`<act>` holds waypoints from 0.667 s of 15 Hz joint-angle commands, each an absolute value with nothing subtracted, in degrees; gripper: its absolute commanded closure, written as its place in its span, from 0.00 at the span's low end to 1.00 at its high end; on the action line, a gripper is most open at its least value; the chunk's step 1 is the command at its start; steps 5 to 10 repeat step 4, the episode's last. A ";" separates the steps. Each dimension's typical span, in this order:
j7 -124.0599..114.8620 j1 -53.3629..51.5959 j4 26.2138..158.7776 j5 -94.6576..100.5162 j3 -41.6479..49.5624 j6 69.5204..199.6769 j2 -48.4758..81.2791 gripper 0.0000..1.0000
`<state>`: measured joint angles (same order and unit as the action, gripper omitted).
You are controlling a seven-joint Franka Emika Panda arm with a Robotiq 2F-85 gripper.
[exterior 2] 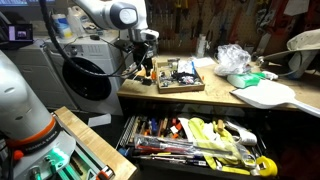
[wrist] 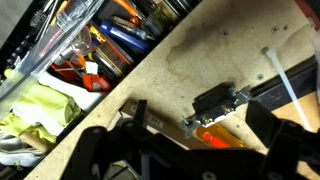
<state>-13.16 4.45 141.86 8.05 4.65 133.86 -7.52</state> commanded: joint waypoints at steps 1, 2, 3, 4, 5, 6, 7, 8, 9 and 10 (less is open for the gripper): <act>-13.05 4.99 142.16 7.93 4.07 133.77 -8.12 0.00; -13.04 5.02 142.47 7.92 4.03 133.80 -8.52 0.00; -13.04 5.03 142.63 7.91 4.02 133.81 -8.72 0.00; -13.04 5.03 142.68 7.91 4.01 133.82 -8.80 0.00; -13.04 5.03 142.68 7.91 4.01 133.82 -8.80 0.00; -13.04 5.03 142.68 7.91 4.01 133.82 -8.80 0.00; -13.04 5.03 142.68 7.91 4.01 133.82 -8.80 0.00; -13.04 5.03 142.68 7.91 4.01 133.82 -8.80 0.00; -13.04 5.03 142.68 7.91 4.01 133.82 -8.80 0.00; -13.04 5.03 142.68 7.91 4.01 133.82 -8.80 0.00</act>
